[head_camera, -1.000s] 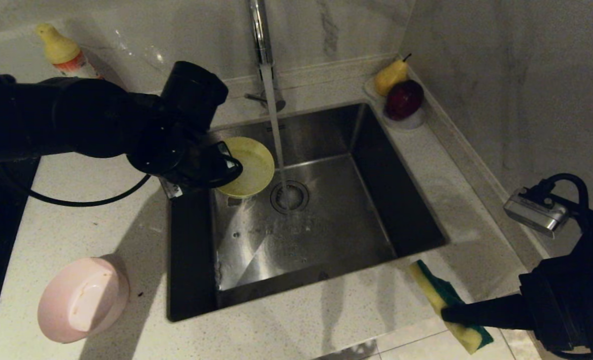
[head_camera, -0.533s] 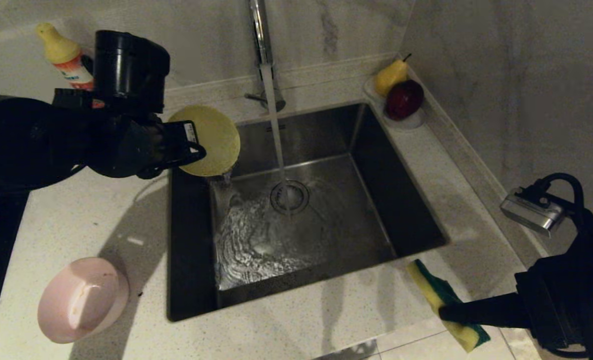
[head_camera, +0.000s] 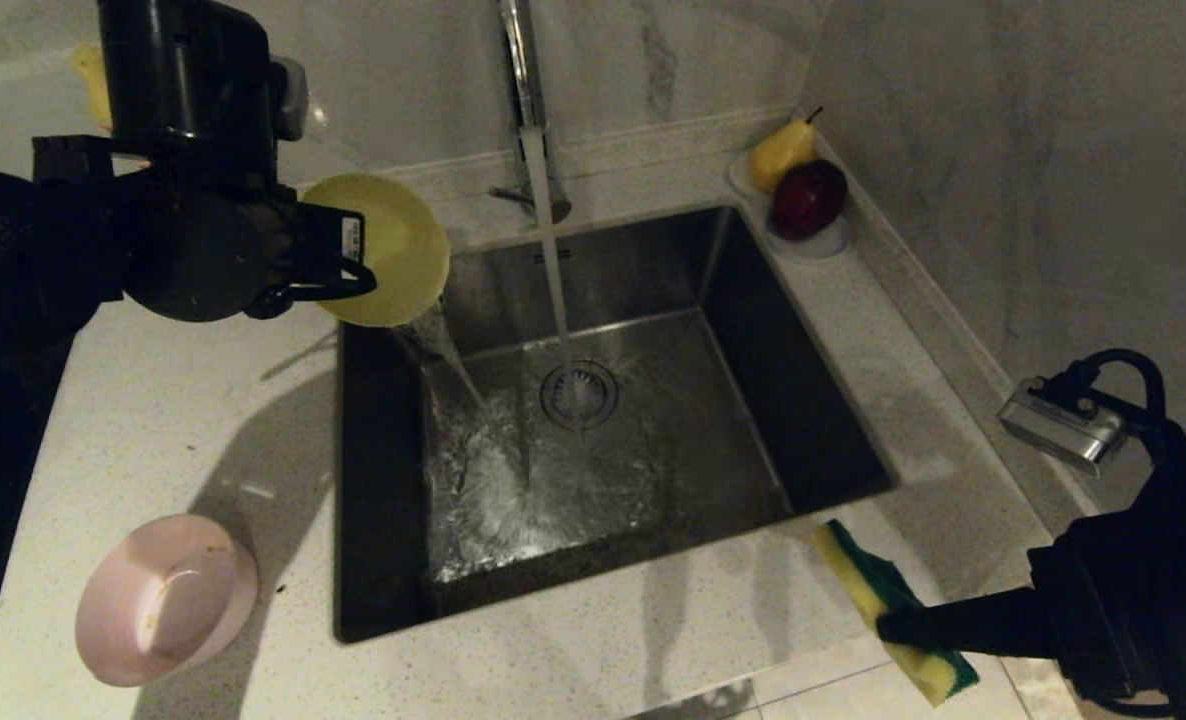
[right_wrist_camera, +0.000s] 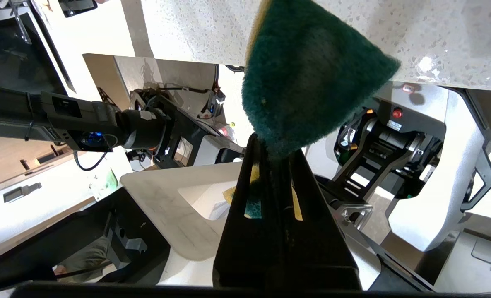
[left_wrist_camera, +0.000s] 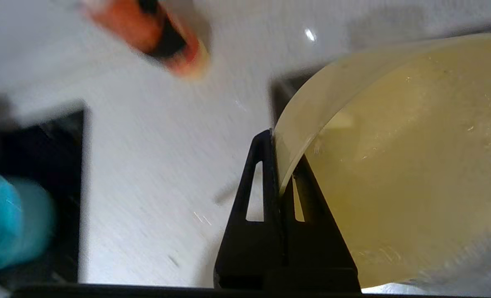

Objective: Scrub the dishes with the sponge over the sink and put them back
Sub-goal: Wash the bowl

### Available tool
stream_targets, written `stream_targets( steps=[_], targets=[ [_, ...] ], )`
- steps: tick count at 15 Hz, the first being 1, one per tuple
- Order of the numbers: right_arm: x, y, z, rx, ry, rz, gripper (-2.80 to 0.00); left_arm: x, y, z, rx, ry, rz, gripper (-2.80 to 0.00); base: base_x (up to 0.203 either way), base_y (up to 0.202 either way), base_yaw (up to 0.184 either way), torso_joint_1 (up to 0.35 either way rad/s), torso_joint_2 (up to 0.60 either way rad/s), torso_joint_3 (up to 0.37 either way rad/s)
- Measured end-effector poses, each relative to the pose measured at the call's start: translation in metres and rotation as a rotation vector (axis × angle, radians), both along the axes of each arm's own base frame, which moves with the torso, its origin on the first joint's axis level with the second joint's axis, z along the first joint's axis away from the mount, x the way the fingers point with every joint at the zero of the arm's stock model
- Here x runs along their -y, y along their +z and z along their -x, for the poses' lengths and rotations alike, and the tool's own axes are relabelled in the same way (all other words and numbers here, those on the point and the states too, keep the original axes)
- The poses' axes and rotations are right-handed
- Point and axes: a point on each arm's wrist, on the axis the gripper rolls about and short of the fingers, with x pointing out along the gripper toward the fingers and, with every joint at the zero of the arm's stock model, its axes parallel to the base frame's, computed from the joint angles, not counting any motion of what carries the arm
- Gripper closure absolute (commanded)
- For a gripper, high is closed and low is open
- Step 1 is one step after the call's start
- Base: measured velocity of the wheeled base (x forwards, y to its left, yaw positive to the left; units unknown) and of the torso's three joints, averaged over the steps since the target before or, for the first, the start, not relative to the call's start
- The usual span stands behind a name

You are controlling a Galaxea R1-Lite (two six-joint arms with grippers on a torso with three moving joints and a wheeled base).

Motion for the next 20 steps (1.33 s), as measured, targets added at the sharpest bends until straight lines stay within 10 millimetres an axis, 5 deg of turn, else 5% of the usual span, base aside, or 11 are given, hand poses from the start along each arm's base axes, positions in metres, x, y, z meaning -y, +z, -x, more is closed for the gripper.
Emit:
stream_targets(
  steps=[7, 20],
  targets=[
    [-0.001, -0.002, -0.002, -0.007, -0.003, 0.004, 0.0, 0.003, -0.004, -0.01, -0.015, 0.028, -0.206, 0.0, 0.0, 0.0, 0.0, 0.0, 0.0, 0.0],
    [-0.003, 0.001, -0.002, -0.01, 0.018, -0.014, 0.0, 0.0, -0.022, -0.009, 0.01, -0.002, -0.103, 0.0, 0.0, 0.0, 0.0, 0.0, 0.0, 0.0]
  ],
)
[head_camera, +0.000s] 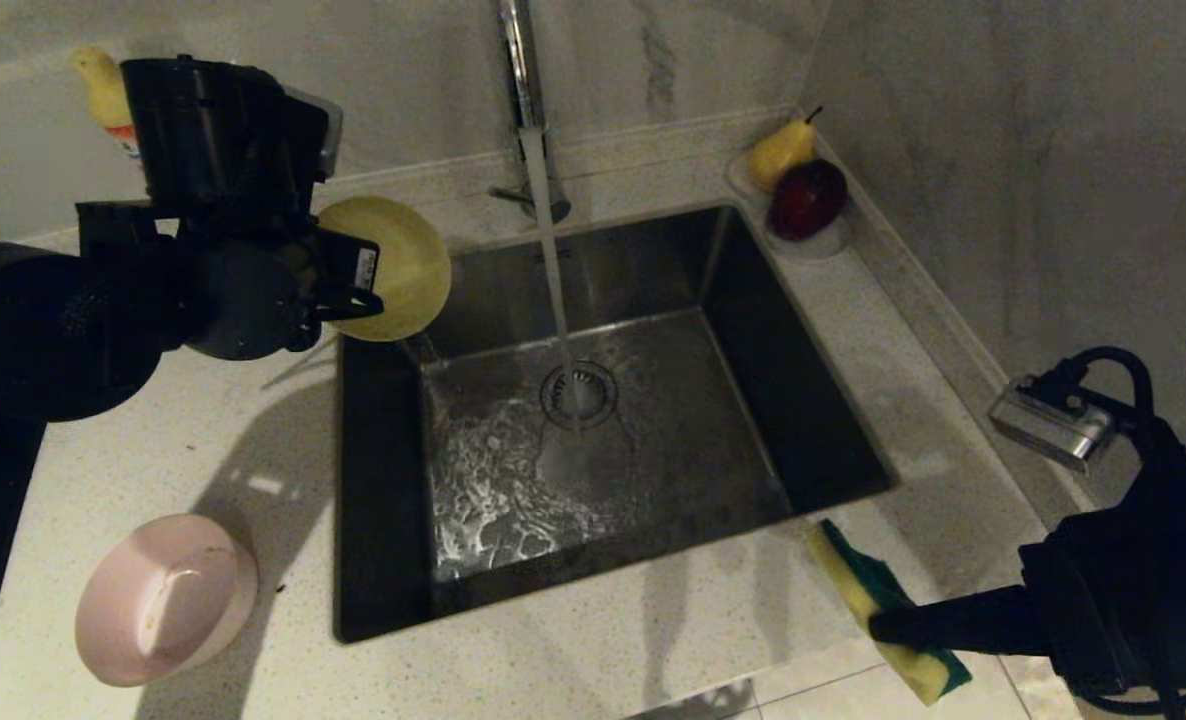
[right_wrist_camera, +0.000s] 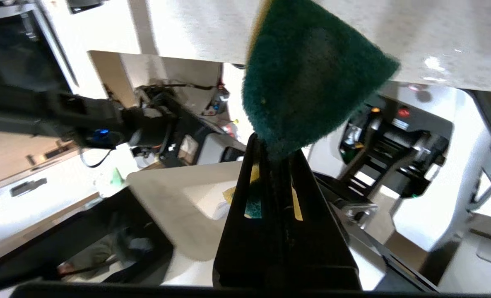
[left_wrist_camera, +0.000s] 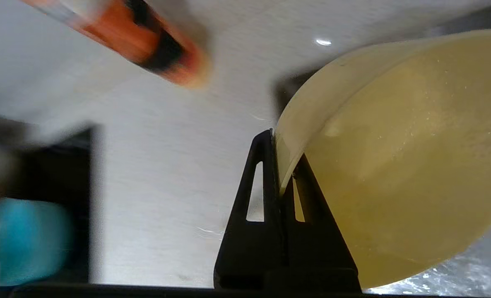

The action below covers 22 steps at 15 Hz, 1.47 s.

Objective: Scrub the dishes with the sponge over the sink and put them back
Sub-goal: Wash the bowl, then wipe the bowl

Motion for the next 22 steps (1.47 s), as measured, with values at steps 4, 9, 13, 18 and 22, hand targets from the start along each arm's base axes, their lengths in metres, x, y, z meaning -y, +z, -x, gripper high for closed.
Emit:
stream_targets(
  steps=[4, 9, 13, 18, 22],
  targets=[
    [-0.002, 0.015, 0.001, 0.006, 0.061, -0.058, 0.0, -0.007, -0.005, 0.018, -0.14, -0.182, 0.231, 0.0, 0.0, 0.0, 0.0, 0.0, 0.0, 0.0],
    [-0.012, 0.031, -0.005, -0.026, 0.183, -0.141, 0.0, -0.012, -0.013, 0.055, -0.433, -0.429, 0.587, 0.0, 0.0, 0.0, 0.0, 0.0, 0.0, 0.0],
    [-0.023, 0.045, -0.011, -0.054, 0.24, -0.146, 0.0, -0.001, -0.013, 0.079, -0.506, -0.562, 0.611, 0.0, 0.0, 0.0, 0.0, 0.0, 0.0, 0.0],
    [-0.047, 0.059, -0.014, -0.043, 0.31, -0.145, 0.0, 0.015, -0.028, 0.077, -0.411, -0.497, 0.565, 0.0, 0.0, 0.0, 0.0, 0.0, 0.0, 0.0],
    [-0.058, 0.064, -0.019, -0.064, 0.336, -0.097, 0.0, 0.042, -0.029, 0.076, -0.326, -0.479, 0.532, 0.0, 0.0, 0.0, 0.0, 0.0, 0.0, 0.0]
  ],
)
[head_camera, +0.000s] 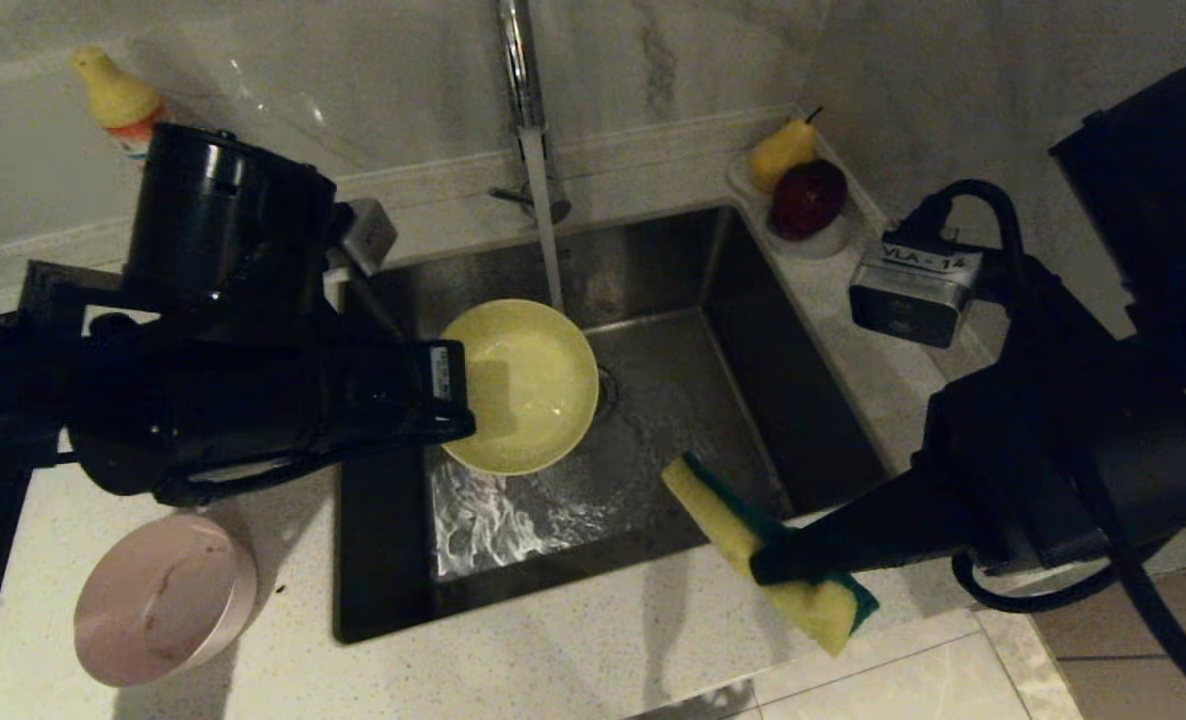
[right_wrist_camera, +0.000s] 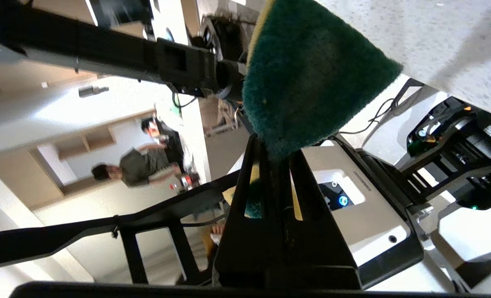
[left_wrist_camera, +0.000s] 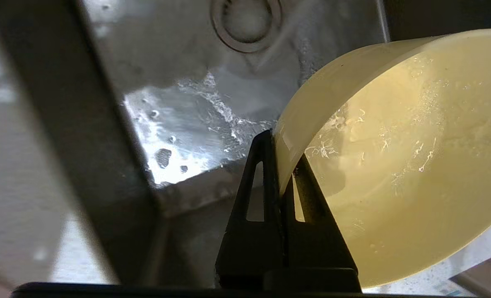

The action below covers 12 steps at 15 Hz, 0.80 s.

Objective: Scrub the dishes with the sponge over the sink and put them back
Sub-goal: Wipe the bowl

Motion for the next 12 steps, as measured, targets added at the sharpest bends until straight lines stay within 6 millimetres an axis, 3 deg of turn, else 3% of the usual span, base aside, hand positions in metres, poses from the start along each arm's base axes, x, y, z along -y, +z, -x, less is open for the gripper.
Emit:
stream_targets(
  steps=[6, 12],
  targets=[
    [-0.039, -0.015, -0.014, -0.008, 0.029, 0.062, 0.0, 0.029, -0.016, 0.003, -0.024, -0.003, -0.023, 0.0, 0.0, 0.0, 0.0, 0.0, 0.0, 0.0],
    [-0.069, -0.026, -0.034, 0.024, -0.046, 0.141, 0.0, 0.05, -0.022, -0.001, 0.083, 0.087, -0.011, 0.0, 0.0, 0.0, 0.0, 0.0, 0.0, 0.0]
  ],
)
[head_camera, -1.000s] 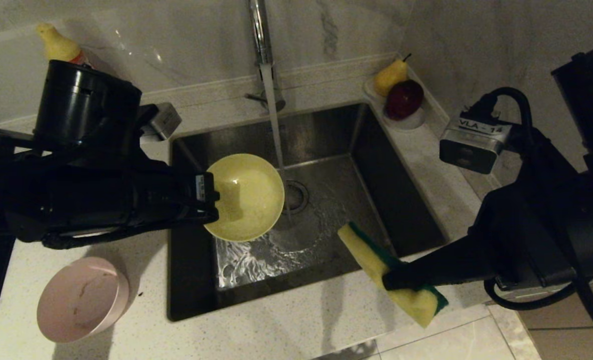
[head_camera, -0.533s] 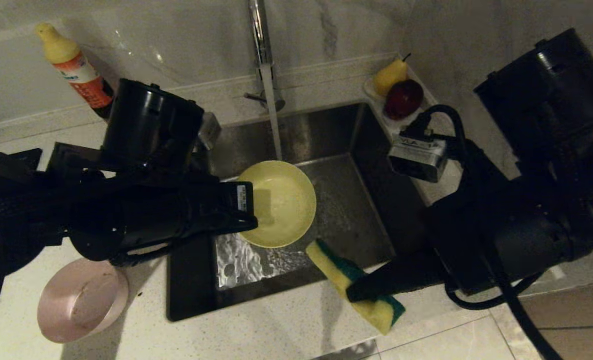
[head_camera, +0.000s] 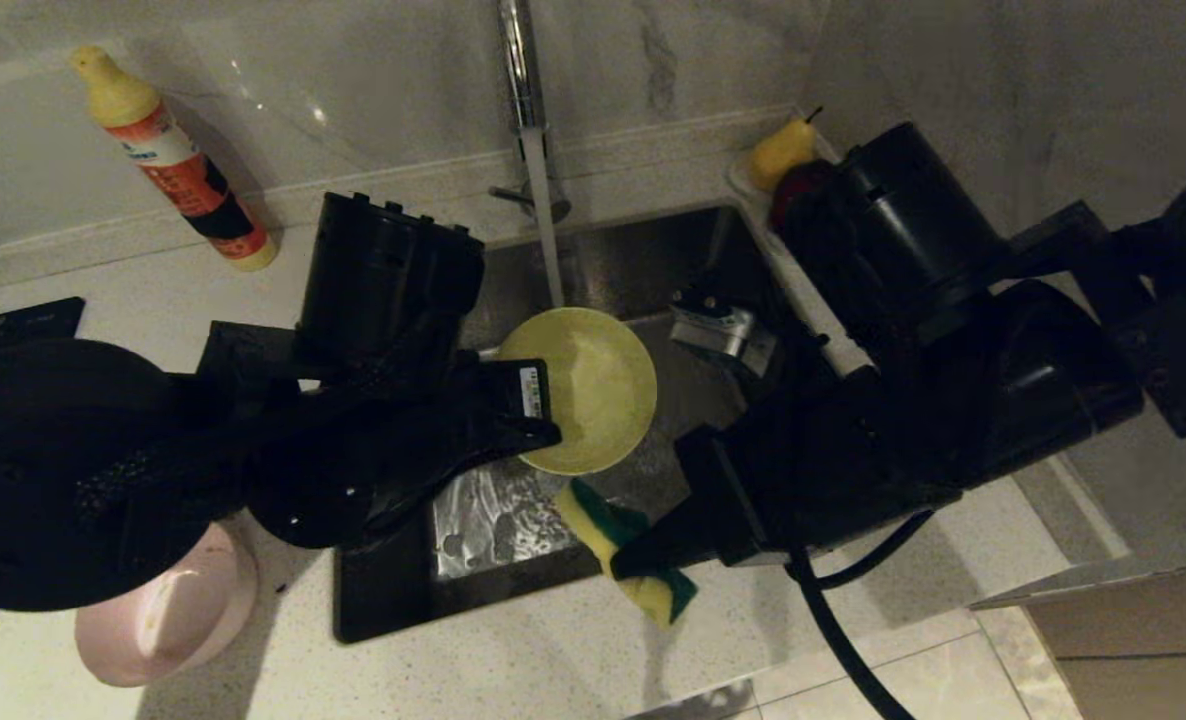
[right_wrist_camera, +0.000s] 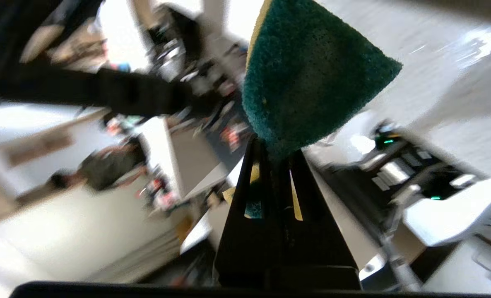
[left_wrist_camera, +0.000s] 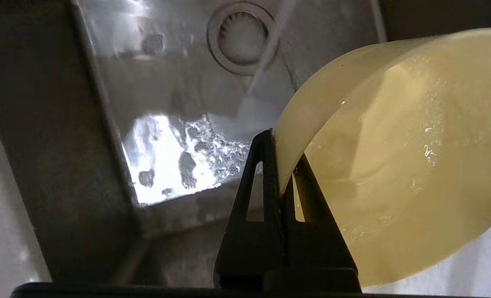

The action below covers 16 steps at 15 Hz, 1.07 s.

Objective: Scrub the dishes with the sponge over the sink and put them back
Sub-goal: Wipe the bowl

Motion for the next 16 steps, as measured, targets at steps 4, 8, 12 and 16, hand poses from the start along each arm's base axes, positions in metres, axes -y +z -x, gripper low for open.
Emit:
stream_targets(
  steps=[4, 8, 12, 16],
  targets=[
    [-0.008, -0.008, -0.011, -0.001, -0.04, 0.043, 0.0, 0.006, -0.006, 0.003, -0.012, -0.021, -0.012, 0.0, 0.0, 0.0, 0.0, 0.0, 0.0, 0.0],
    [-0.008, -0.005, -0.023, 0.013, -0.067, 0.029, 0.0, 0.009, -0.012, 0.006, -0.018, -0.034, -0.022, 0.0, 0.0, 0.0, 0.0, 0.0, 0.0, 0.0],
    [-0.003, 0.005, -0.031, 0.038, -0.096, 0.0, 0.0, 0.008, -0.02, 0.007, -0.012, -0.018, -0.026, 0.0, 0.0, 0.0, 0.0, 0.0, 0.0, 0.0],
    [0.004, 0.011, -0.035, 0.042, -0.118, -0.003, 0.0, 0.008, -0.021, 0.006, 0.01, -0.013, -0.016, 0.0, 0.0, 0.0, 0.0, 0.0, 0.0, 0.0]
  ],
)
